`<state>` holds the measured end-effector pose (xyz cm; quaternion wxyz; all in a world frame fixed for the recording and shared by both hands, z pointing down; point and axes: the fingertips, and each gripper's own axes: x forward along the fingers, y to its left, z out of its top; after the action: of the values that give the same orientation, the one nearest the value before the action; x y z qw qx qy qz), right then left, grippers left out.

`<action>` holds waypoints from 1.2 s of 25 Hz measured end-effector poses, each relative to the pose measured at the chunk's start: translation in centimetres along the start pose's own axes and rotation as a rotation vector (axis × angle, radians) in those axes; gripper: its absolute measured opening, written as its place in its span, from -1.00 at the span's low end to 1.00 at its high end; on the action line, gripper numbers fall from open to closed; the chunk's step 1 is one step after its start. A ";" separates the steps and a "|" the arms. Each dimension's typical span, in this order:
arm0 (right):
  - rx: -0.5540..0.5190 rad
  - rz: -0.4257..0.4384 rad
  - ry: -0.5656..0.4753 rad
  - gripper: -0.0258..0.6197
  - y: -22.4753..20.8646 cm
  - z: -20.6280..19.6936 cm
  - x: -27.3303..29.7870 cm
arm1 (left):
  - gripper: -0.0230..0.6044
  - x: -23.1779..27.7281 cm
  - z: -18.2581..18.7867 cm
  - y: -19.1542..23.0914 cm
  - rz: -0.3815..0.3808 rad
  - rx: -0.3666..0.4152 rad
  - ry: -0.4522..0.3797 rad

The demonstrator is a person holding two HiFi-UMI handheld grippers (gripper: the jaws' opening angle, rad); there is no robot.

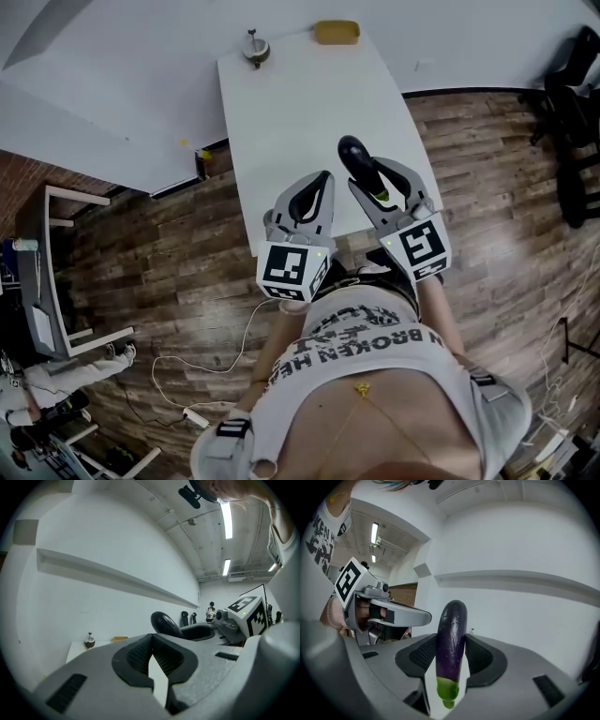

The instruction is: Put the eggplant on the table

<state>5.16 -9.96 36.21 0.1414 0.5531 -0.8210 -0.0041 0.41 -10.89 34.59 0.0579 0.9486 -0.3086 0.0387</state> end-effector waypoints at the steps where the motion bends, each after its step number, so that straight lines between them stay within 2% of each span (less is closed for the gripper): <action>1: 0.000 -0.002 0.002 -0.34 -0.1 0.1 0.7 | -0.91 0.2 0.0 0.7 -0.001 -0.002 0.001; 15: -0.049 0.005 0.061 -0.34 0.3 -0.4 7.7 | -0.91 1.6 -0.6 7.1 -0.009 -0.020 0.007; 22: -0.050 0.035 0.072 -0.34 -0.2 -1.3 8.2 | -0.91 2.2 -1.6 7.6 0.016 -0.029 0.034; 30: -0.086 0.104 0.089 -0.34 -4.5 -1.9 7.4 | -0.91 5.4 -0.6 6.2 0.099 -0.053 0.020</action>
<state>7.09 -18.10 38.95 0.2013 0.5029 -0.8405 -0.0073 1.11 -18.92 36.32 0.0841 0.9300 -0.3554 0.0427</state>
